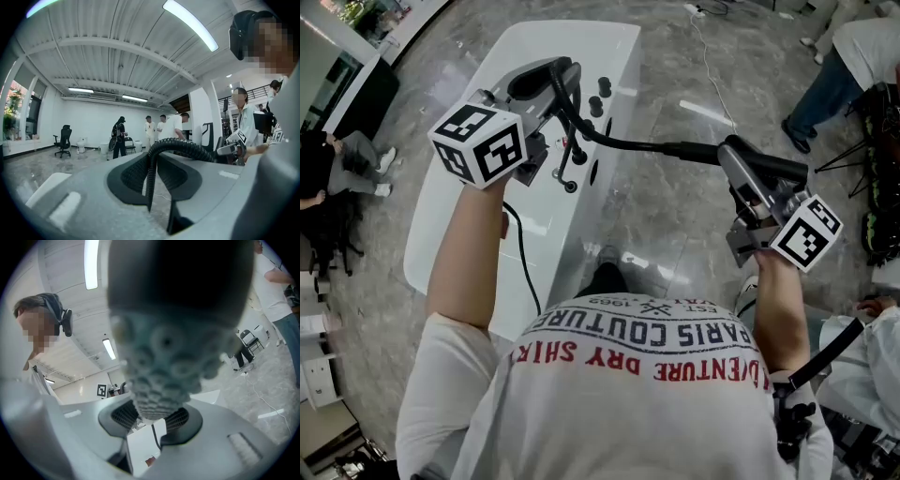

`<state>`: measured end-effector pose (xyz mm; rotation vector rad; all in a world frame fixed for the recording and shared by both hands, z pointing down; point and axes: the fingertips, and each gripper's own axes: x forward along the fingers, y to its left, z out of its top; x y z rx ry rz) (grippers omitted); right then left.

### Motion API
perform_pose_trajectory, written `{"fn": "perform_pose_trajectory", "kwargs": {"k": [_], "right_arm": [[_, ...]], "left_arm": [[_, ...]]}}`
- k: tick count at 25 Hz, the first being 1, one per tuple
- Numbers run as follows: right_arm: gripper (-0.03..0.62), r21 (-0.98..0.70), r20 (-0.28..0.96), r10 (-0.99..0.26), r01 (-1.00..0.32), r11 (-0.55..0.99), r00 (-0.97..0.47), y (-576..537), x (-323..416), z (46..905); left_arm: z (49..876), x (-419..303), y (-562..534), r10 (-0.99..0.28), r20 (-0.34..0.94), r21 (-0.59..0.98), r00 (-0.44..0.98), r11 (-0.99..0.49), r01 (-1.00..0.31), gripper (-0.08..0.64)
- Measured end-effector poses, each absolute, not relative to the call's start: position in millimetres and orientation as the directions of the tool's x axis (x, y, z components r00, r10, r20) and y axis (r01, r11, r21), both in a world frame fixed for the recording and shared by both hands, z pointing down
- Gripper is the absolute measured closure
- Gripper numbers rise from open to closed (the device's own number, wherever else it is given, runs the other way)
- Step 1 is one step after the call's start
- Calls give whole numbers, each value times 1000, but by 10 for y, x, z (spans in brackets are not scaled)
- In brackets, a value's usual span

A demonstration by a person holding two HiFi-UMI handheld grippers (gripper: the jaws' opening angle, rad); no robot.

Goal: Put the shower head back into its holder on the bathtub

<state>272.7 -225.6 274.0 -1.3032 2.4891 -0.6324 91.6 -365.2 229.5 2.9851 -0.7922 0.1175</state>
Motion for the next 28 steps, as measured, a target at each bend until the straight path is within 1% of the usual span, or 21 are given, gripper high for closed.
{"fn": "perform_pose_trajectory", "kwargs": {"k": [7,16,24,28], "right_arm": [[454,-504,6,-827,-716,483,-562,-2267,2706,2912],[456,-521,33,-825,-714,467,-564,-2343,2636,3108],[454,-540,51,-820,-707,457,-569,-2427,2547,3254],[455,-550,67,-816,-704,450,-574,-2516,2503,3356]], "left_arm": [[2770,746,-3747,-527,141,85,838,-837,-540,495],[3456,481,-3837,-554,243,122,796,-797,-592,495],[4103,237,-3839,-568,345,102,747,-769,-632,494],[4519,117,-3852,-571,419,72,706,-754,-653,494]]}}
